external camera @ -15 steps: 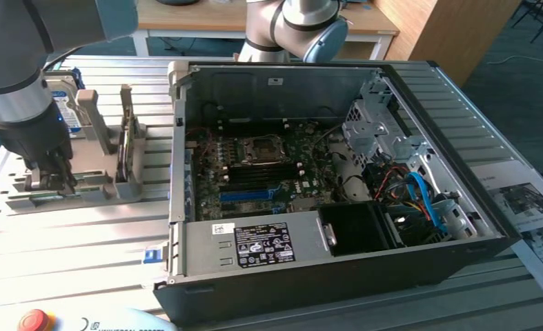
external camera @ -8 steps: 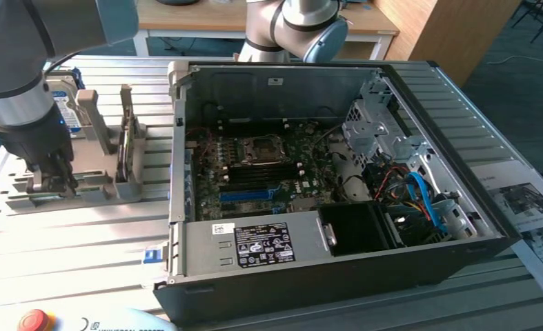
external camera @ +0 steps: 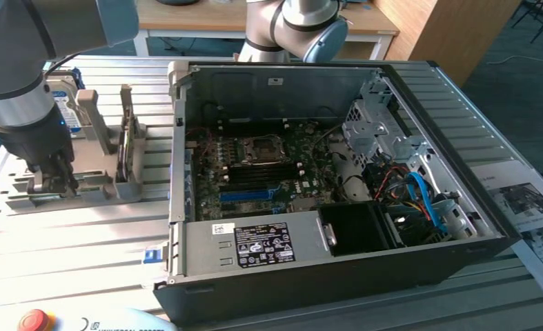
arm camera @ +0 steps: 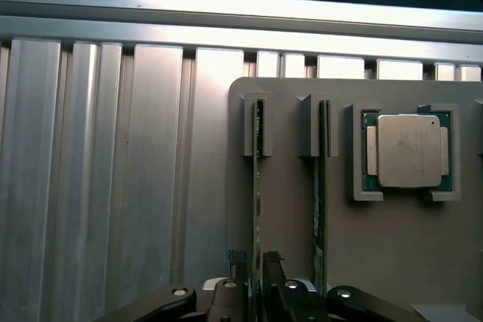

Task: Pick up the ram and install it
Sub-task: 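Pick up the ram and move it above insertion slot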

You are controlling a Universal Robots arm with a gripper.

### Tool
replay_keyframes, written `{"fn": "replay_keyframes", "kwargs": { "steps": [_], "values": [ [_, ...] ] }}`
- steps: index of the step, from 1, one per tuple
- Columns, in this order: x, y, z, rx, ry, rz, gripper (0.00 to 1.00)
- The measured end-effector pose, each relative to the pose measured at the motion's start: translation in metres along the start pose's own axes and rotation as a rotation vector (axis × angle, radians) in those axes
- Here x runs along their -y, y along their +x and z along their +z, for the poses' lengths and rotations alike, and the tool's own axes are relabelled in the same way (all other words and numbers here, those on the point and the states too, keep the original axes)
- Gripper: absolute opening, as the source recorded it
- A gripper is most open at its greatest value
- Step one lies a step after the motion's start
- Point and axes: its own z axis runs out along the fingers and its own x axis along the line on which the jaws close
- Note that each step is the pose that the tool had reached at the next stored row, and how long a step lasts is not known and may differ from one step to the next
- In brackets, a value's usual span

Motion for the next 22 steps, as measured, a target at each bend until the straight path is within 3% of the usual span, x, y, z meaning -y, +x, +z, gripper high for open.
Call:
{"fn": "replay_keyframes", "kwargs": {
  "steps": [17, 22],
  "values": [
    [0.0000, -0.0014, 0.0000, -0.0005, -0.0004, -0.007, 0.22],
    [-0.0012, -0.0014, 0.0000, -0.0008, 0.0019, -0.012, 0.22]
  ]
}}
